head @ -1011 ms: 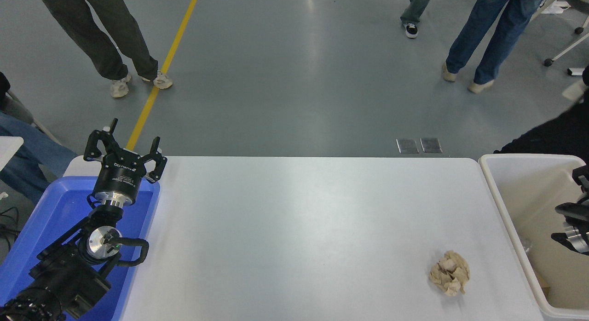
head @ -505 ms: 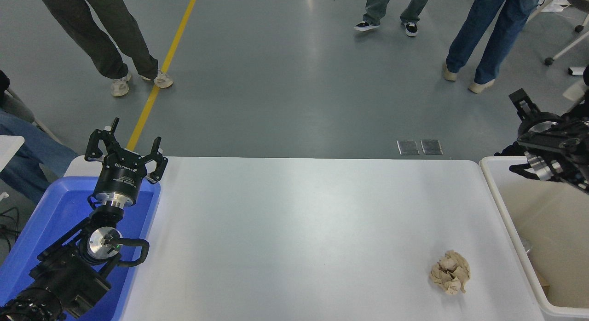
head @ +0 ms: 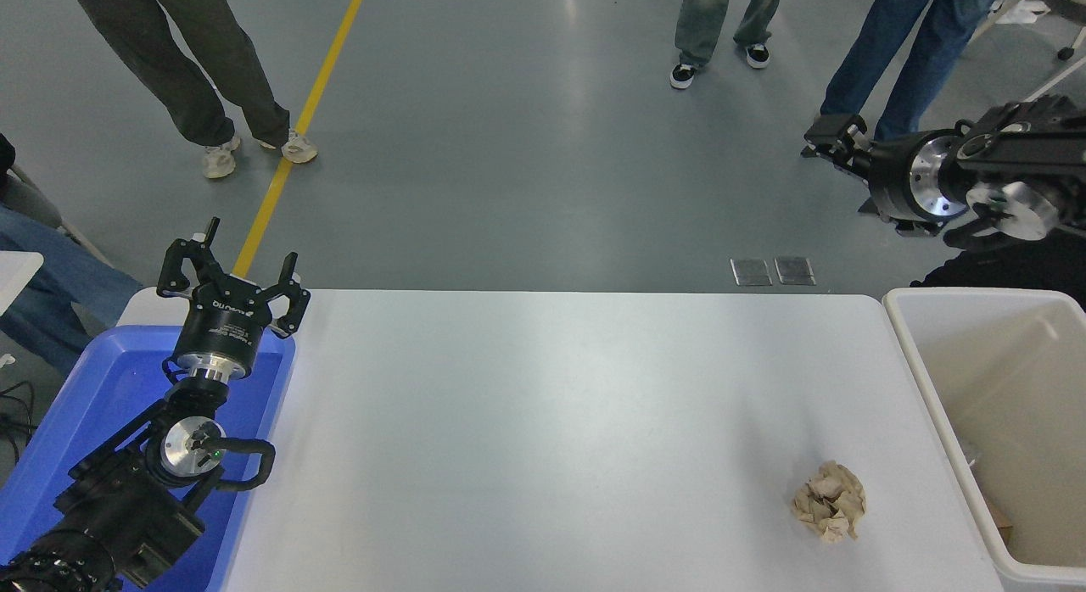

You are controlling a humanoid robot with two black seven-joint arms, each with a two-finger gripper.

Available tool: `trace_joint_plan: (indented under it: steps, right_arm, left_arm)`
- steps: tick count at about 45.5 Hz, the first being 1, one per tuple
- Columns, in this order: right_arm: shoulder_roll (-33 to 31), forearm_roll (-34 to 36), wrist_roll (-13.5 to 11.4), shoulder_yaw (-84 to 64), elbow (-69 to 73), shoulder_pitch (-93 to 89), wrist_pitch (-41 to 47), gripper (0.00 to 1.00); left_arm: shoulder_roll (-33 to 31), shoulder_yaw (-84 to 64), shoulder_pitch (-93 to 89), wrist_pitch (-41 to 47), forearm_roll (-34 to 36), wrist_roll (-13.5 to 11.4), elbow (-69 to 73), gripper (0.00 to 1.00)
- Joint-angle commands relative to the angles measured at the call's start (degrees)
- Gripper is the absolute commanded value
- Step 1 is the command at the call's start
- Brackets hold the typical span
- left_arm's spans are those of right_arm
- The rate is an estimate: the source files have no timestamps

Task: Pick up foil plate and place in dustbin

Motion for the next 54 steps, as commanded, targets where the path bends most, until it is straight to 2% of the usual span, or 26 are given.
trace_joint_plan:
  steps: [1, 5, 20, 33, 54]
  right_arm:
    - [0.54, -2.37, -0.17, -7.76, 6.03, 9.13, 22.35, 1.00]
    - [1.24, -4.22, -0.17, -10.31, 8.93, 11.94, 26.49, 1.00]
    - [5.19, -12.57, -0.17, -13.65, 12.45, 15.02, 26.49, 1.00]
    - [10.38, -11.87, -0.08, -13.04, 12.01, 14.76, 26.49, 1.00]
    - [11.79, -11.61, -0.08, -11.63, 11.57, 14.76, 26.49, 1.00]
  left_arm:
    - [0.00, 0.00, 0.00, 0.00, 0.01, 0.00, -0.02, 0.98]
    - [0.00, 0.00, 0.00, 0.00, 0.01, 0.00, -0.02, 0.98]
    - [0.00, -0.08, 0.00, 0.09, 0.01, 0.00, 0.07, 0.98]
    - [0.00, -0.08, 0.00, 0.09, 0.01, 0.00, -0.02, 0.98]
    - [0.00, -0.08, 0.00, 0.09, 0.01, 0.00, 0.07, 0.98]
